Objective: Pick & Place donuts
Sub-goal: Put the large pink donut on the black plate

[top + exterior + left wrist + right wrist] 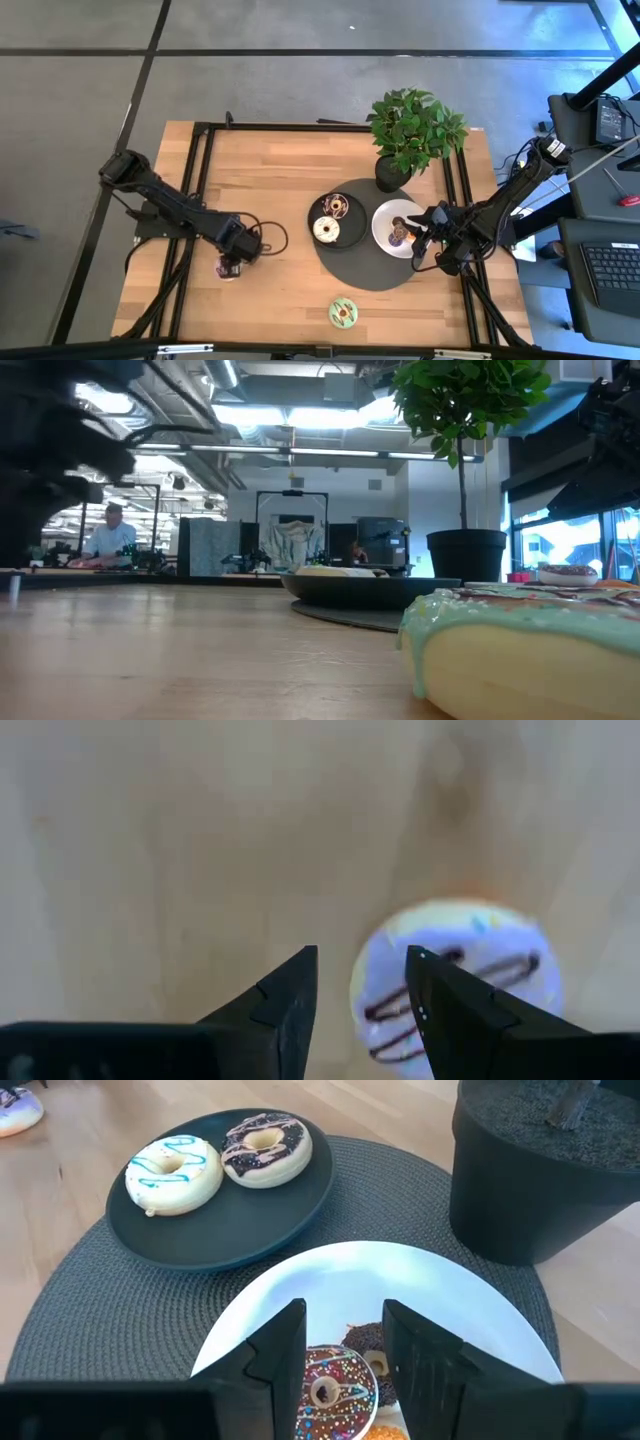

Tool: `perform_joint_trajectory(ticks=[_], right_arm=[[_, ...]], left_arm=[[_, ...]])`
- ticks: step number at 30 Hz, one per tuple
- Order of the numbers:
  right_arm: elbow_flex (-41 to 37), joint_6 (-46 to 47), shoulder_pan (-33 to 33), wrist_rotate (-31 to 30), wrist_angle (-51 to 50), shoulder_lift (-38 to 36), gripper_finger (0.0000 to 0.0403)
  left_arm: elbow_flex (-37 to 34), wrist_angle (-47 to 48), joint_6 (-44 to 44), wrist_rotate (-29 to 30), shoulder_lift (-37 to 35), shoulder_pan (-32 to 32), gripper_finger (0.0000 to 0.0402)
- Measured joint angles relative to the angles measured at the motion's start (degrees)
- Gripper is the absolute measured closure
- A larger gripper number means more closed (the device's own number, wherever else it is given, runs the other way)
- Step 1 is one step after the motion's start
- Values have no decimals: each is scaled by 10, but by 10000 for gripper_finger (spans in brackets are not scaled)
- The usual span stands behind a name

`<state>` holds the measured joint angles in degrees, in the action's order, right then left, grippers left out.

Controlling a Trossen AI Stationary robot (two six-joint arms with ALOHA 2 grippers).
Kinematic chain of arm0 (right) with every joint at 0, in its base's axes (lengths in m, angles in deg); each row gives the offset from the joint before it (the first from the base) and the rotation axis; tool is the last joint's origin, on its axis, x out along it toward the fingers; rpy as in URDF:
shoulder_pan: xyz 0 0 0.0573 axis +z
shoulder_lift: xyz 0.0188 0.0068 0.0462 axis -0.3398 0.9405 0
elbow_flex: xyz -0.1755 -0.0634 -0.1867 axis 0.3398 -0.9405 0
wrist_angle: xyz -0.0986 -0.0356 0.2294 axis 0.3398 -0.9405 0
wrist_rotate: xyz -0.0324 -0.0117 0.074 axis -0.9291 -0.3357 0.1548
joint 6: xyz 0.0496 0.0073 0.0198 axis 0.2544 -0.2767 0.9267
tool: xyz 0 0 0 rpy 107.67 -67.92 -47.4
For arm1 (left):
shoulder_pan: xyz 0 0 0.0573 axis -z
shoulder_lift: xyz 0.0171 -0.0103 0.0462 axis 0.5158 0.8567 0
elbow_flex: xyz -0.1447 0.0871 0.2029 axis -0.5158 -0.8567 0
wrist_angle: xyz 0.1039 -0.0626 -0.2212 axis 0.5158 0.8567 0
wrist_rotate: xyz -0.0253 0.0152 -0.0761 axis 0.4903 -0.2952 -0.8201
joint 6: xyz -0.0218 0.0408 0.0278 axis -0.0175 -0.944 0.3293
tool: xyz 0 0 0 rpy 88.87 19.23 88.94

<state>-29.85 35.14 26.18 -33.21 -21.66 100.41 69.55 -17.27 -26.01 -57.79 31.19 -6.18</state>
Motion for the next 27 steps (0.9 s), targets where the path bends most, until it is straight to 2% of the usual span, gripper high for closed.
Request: perform_joint_trajectory(ticks=[5,16,20,23,27], right_arm=[[0,0,0,0,4,0,267],[0,0,0,0,4,0,267],[0,0,0,0,4,0,267],[0,0,0,0,4,0,267],[0,-1,0,0,4,0,267]], left_arm=[[-14,-10,-78,-44,0,27,251],[-16,-4,-195,-57,-1,43,256],[-16,-4,-240,-87,-1,44,256],[-16,-4,-253,-106,-1,44,256],[-26,-19,-256,-93,-1,44,257]])
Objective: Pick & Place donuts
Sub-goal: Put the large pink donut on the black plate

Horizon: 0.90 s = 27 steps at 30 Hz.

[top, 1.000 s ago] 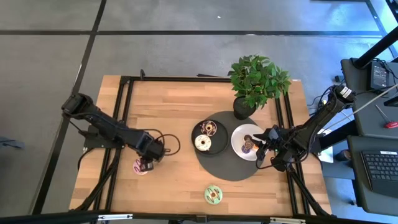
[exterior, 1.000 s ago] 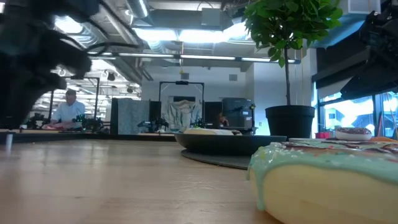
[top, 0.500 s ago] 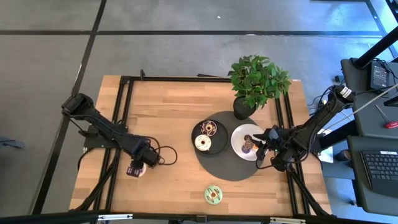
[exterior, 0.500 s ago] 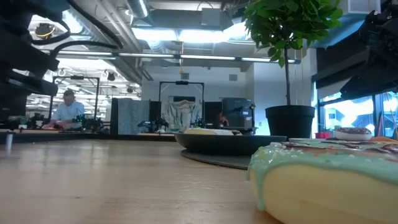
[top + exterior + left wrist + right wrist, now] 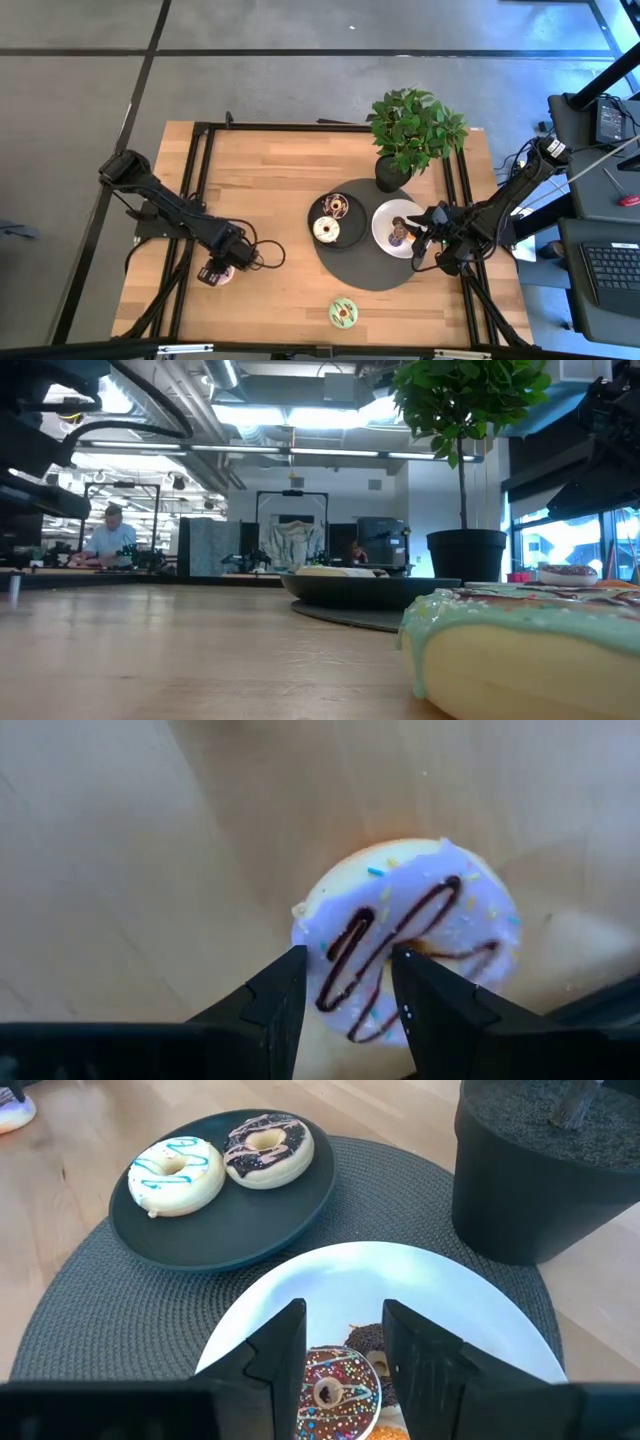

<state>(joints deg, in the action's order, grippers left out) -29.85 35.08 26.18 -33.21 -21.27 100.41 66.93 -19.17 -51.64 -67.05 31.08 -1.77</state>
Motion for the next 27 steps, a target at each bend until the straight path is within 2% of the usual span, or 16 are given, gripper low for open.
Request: perform_joint_trajectory(ticks=[7,15,20,27], right_arm=[[0,-2,0,1,0,0,267],[0,-2,0,1,0,0,267],[0,-2,0,1,0,0,267],[0,-1,0,1,0,0,267]], left_arm=[[-15,-33,8,3,0,0,256],[-15,-49,96,6,0,0,257],[-15,-50,89,7,0,0,259],[-15,-51,84,6,0,0,303]])
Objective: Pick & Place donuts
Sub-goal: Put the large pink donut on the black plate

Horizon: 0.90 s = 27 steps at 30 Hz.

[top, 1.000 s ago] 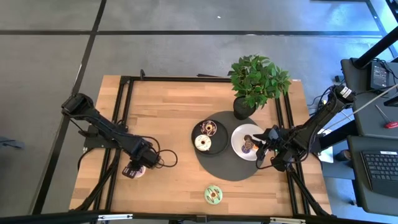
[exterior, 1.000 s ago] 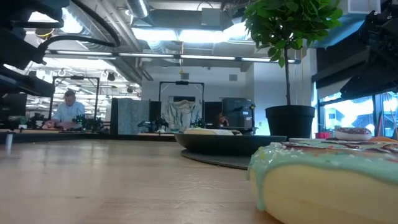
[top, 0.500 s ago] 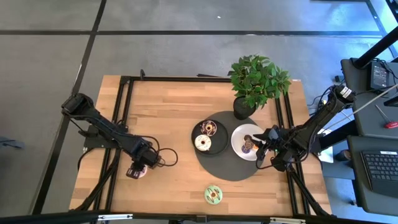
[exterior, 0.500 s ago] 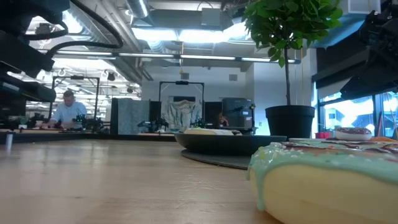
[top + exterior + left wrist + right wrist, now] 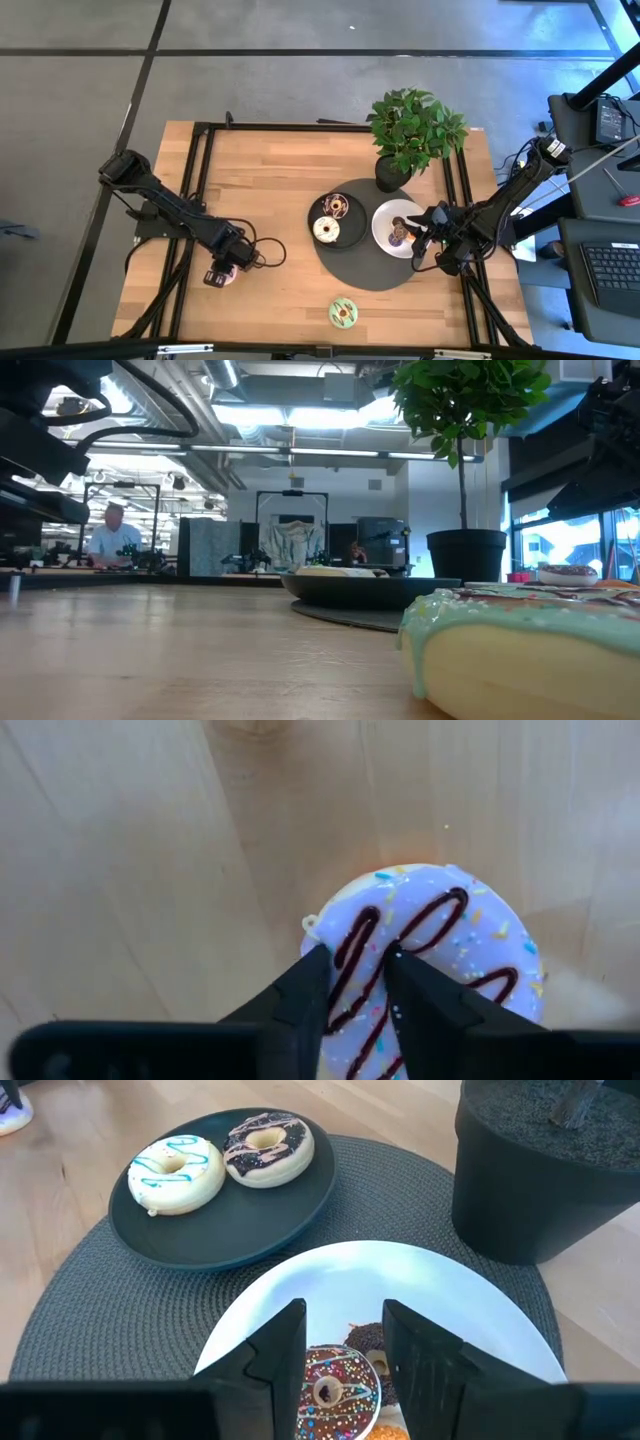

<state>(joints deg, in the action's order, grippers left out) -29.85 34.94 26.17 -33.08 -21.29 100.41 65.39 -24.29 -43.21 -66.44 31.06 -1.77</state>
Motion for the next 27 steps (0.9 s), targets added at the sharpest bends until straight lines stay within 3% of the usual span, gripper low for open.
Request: perform_joint_trajectory(ticks=[8,12,19,22,27], right_arm=[[0,3,0,0,0,0,267],[0,3,0,-13,2,0,267],[0,1,0,-40,15,0,267],[0,-5,0,-40,34,0,267],[0,-63,0,-42,65,0,267]], left_arm=[[11,-11,8,0,0,-4,388],[48,-70,20,44,0,-18,391],[91,-306,-97,172,0,-47,392],[92,-418,-105,209,0,-63,392],[92,-486,-100,254,0,-110,393]])
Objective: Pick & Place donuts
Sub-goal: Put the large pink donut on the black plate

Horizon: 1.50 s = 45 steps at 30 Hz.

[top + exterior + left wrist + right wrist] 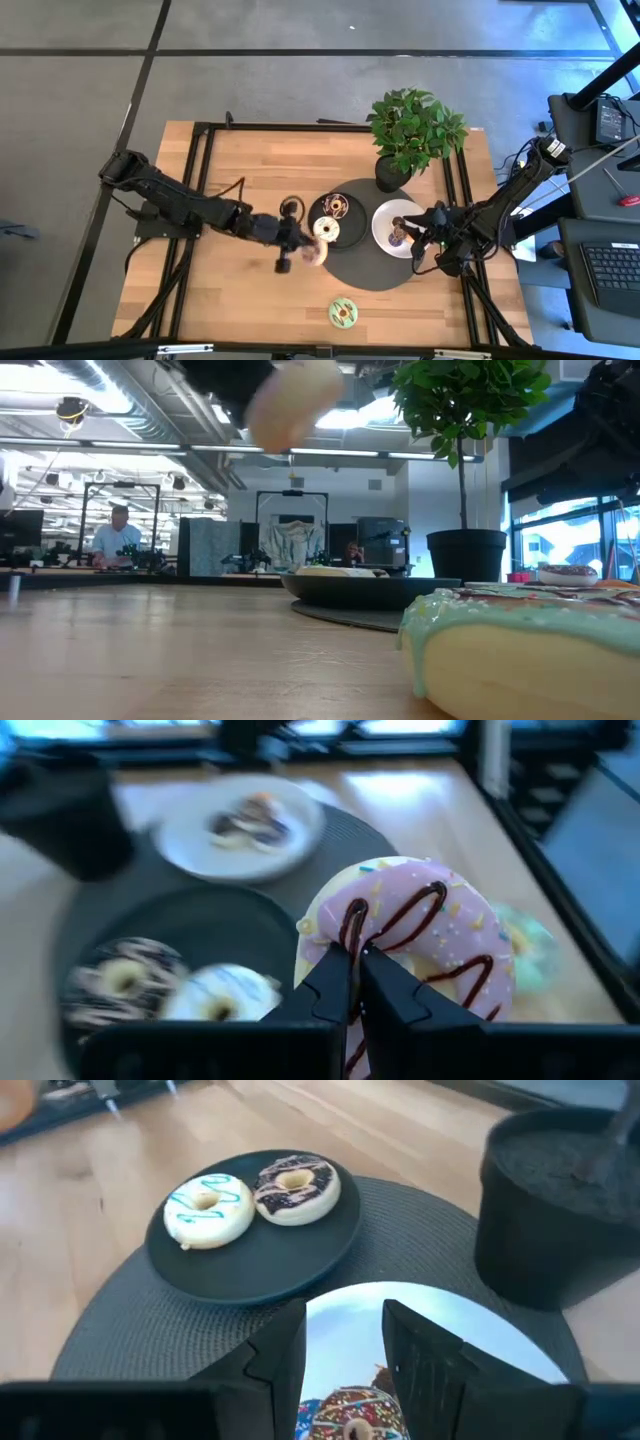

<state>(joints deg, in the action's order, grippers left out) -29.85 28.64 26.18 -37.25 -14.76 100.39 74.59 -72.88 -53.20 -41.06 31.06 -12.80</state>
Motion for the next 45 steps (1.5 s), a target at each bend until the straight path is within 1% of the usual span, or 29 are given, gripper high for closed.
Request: perform_joint_trajectory(ticks=[3,5,7,9,12,15,18,21,23,25,29,33,38,45], right_arm=[[0,-22,0,0,7,0,267],[0,-30,0,-4,9,0,267],[0,-34,0,-12,11,0,267],[0,-35,0,-16,12,0,267],[0,-35,-2,-15,12,0,267],[0,-36,-2,-15,12,0,267],[0,-36,-2,-12,12,0,267],[0,-37,-2,-9,12,0,267],[0,-37,-2,-9,9,0,267],[0,-37,-2,-8,8,0,267],[0,-37,-2,-4,3,0,267],[0,-37,-2,-4,3,0,267],[0,-37,-2,3,2,0,267],[0,-37,-2,6,3,0,267]], left_arm=[[0,-49,6,19,11,-32,393],[1,-92,7,2,24,-55,394],[18,-100,6,-17,48,-75,394],[50,-72,6,-30,77,-93,394],[120,-4,6,-44,133,-119,395],[195,71,-8,-49,193,-140,395],[259,137,-3,-54,247,-157,394],[305,164,0,-65,295,-170,393],[328,170,0,-65,319,-174,393],[347,167,0,-77,339,-178,393],[368,171,2,-109,367,-181,393],[372,187,2,-110,387,-181,392],[372,186,1,-109,399,-181,385],[372,185,-9,-71,399,-181,375]])
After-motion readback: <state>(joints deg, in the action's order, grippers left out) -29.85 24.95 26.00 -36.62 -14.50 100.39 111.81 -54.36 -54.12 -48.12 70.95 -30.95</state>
